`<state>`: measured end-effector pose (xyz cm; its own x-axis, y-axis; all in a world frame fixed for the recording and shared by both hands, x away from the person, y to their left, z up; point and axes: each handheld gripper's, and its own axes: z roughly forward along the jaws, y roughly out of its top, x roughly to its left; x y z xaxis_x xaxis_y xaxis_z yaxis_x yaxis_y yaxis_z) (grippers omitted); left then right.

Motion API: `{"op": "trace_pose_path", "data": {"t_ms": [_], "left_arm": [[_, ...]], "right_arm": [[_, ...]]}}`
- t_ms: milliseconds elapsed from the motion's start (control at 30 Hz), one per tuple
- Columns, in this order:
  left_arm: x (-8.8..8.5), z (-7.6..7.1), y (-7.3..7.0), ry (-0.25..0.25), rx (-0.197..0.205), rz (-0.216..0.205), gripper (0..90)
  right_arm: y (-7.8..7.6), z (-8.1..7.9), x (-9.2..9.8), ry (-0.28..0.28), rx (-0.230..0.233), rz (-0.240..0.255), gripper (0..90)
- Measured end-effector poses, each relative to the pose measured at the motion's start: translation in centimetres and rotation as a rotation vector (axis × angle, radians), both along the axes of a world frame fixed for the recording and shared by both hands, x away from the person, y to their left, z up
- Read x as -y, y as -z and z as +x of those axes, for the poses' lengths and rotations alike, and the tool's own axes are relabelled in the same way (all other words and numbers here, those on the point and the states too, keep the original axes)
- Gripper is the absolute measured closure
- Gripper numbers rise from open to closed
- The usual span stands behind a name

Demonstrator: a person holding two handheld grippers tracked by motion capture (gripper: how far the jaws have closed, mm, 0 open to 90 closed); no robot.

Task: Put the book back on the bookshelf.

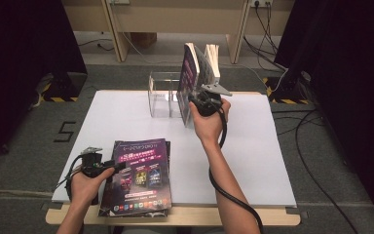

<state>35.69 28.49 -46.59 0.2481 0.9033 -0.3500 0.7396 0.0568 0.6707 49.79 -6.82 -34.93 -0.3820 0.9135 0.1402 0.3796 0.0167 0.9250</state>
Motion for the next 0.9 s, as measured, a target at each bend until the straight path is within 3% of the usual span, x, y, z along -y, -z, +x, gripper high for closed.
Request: {"op": "trace_pose_path", "data": {"t_ms": [900], "left_arm": [[0.2, 0.0, 0.2, 0.004, -0.002, 0.013, 42.7]], "right_arm": [[1.6, -1.7, 0.1, -0.03, -0.066, -0.029, 59.4]]}}
